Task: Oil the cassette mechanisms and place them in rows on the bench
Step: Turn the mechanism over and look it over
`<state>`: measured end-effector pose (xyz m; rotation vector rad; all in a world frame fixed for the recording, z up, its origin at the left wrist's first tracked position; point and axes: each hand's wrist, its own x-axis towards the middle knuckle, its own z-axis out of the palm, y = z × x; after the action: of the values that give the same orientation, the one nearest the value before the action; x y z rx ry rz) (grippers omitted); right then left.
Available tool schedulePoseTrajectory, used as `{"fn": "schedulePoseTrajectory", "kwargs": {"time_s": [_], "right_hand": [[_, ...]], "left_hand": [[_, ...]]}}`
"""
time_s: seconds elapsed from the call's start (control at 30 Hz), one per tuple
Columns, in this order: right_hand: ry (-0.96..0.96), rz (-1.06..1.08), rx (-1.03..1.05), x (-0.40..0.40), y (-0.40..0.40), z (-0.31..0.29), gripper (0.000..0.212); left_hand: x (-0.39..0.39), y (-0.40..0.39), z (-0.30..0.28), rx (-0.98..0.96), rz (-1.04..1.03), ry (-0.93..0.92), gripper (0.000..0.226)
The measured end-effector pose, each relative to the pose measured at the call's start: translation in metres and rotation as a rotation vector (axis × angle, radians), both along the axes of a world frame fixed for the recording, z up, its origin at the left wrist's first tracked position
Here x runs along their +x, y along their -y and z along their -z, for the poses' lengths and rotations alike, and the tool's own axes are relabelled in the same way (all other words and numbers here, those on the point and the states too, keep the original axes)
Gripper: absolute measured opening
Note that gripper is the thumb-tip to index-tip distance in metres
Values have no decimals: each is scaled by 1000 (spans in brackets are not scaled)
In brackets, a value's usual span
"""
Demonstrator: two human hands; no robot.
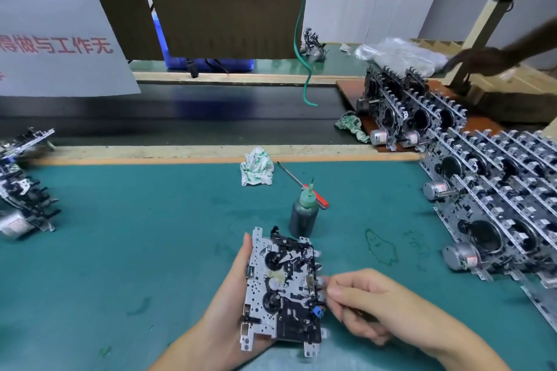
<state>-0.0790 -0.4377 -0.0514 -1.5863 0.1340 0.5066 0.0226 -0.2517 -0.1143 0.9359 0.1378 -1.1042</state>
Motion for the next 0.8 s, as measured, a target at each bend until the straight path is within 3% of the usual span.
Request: {"fn": "schedulePoseTrajectory", "kwargs": {"time_s": [0.17,0.8], "right_hand": [[-38,-31,-46,-2,-7,-3,42],[-68,10,-87,-2,-14,-5,44]], "left_hand": [[1,0,5,24,4,-37,111],[4,1,12,42,52,-106,113]]}}
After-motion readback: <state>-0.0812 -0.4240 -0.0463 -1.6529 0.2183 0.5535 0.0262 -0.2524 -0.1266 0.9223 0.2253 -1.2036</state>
